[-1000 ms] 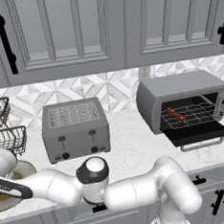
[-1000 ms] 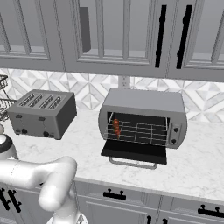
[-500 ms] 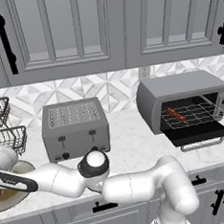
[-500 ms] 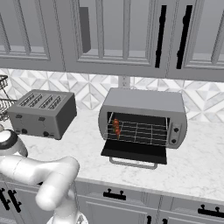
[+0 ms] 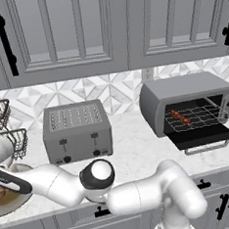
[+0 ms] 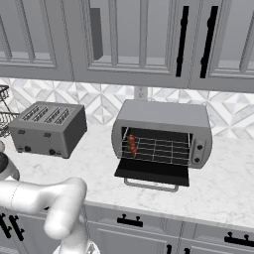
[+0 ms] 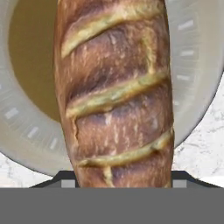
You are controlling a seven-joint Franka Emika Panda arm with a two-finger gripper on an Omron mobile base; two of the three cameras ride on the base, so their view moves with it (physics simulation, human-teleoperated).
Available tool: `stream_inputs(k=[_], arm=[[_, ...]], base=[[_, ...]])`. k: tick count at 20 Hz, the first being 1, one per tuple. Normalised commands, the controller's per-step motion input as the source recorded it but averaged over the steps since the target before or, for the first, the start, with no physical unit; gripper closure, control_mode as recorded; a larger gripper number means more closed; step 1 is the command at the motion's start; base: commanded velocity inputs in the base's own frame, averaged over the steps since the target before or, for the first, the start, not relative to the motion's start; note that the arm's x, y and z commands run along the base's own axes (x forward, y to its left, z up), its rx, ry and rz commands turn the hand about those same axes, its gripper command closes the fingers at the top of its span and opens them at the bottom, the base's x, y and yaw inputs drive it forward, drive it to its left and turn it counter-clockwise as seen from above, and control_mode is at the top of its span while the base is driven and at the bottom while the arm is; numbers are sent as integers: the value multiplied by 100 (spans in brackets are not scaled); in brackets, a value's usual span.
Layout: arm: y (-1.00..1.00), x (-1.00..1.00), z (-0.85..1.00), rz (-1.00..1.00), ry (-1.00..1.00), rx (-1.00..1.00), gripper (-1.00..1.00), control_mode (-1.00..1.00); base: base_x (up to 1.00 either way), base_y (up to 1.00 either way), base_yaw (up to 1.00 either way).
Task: Pick up the kebab skewer and baguette bread, and place them inside the toaster oven. Close the toaster oven door and start by setting the timer.
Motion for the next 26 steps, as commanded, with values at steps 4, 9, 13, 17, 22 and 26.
stream_inputs(k=[4,9,13,17,22,26], arm=[[-100,-78,38,0,0,0,100,-100],[-100,-45,17,0,0,0,100,-100],[-100,-24,21,0,0,0,100,-100],[-100,-42,41,-2,0,4,100,-100],[-100,-38,49,0,0,5,100,-100],[-100,-48,46,0,0,5,100,-100]], base=[[0,0,0],[0,0,0],[0,0,0],[0,0,0],[0,0,0],[0,0,0]])
